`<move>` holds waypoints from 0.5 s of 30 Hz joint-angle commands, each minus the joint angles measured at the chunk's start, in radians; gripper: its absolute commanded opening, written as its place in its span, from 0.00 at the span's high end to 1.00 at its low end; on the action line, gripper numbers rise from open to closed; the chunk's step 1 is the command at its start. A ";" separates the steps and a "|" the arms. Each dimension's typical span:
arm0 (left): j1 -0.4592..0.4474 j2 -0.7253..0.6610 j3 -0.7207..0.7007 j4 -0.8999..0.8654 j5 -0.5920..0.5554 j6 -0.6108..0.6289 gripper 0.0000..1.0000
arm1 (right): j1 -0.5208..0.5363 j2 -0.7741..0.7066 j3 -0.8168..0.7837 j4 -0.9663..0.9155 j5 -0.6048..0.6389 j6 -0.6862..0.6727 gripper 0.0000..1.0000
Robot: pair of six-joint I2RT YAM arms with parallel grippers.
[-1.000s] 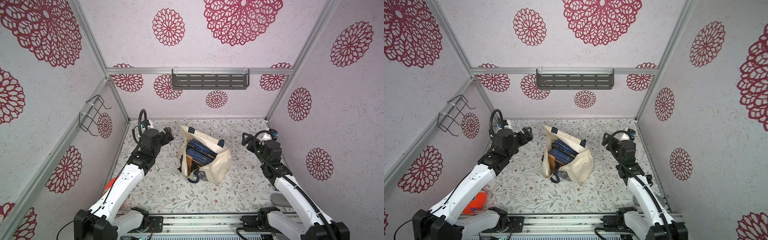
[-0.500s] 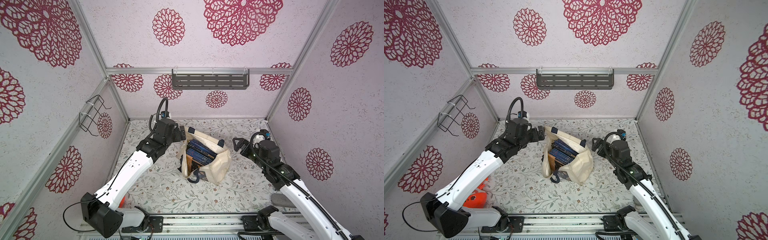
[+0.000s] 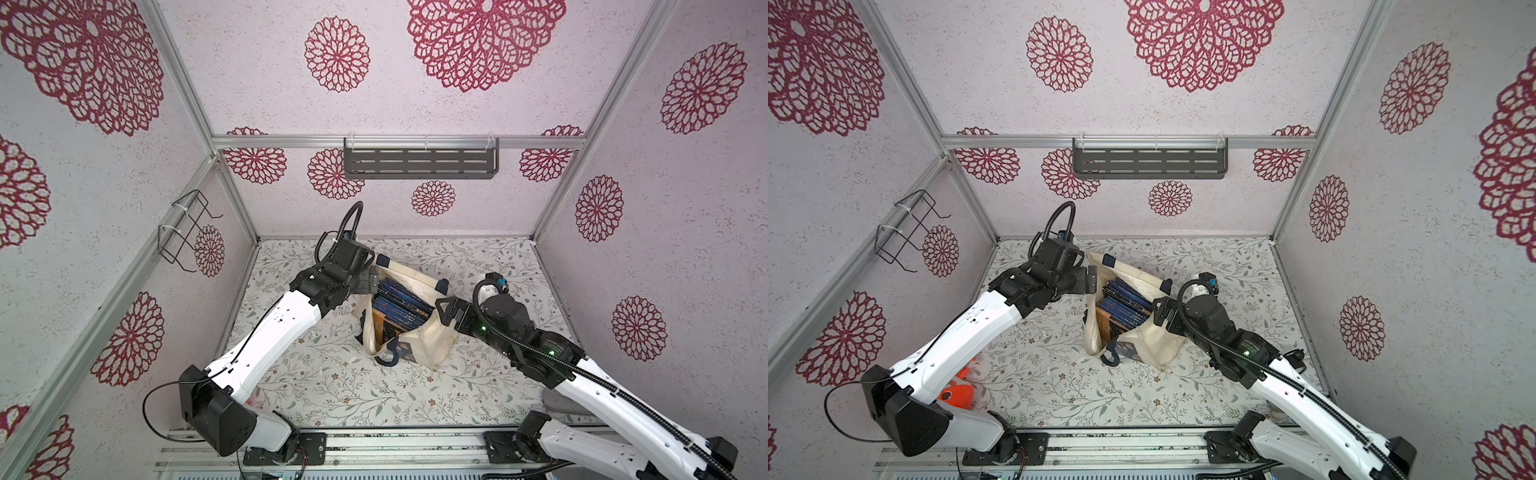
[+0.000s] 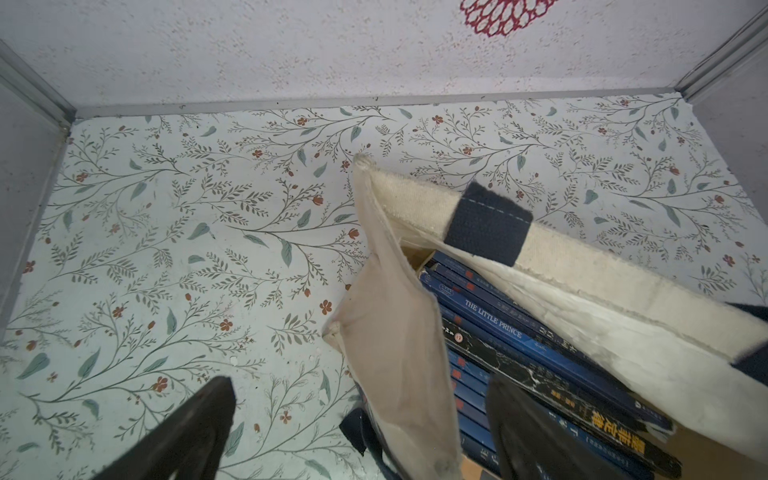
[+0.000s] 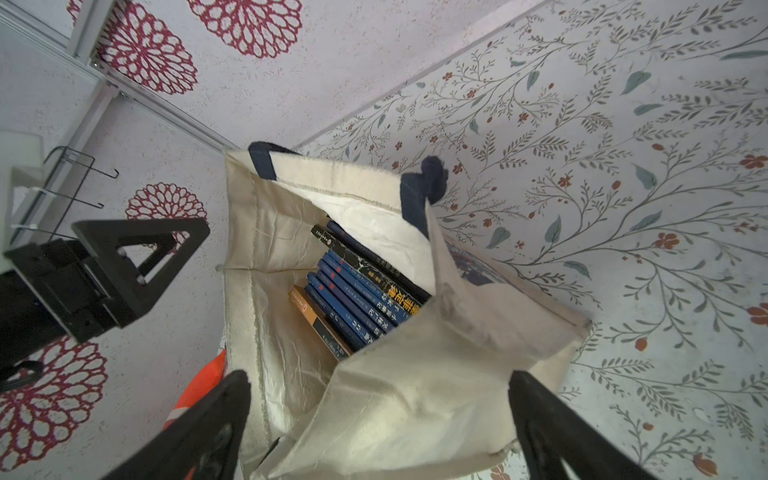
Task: Take out the books from the canvas bag
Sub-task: Adjust the canvas bag at the center of the board.
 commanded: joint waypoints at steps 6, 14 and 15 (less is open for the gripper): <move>-0.006 0.081 0.071 -0.040 -0.049 0.008 0.02 | 0.065 0.054 0.007 0.036 0.086 0.066 0.01; 0.005 0.144 0.096 -0.034 -0.059 0.001 0.02 | 0.067 0.129 0.000 0.074 0.092 0.067 0.01; 0.007 0.150 0.098 -0.034 -0.064 0.000 0.01 | 0.067 0.139 0.001 0.074 0.093 0.067 0.01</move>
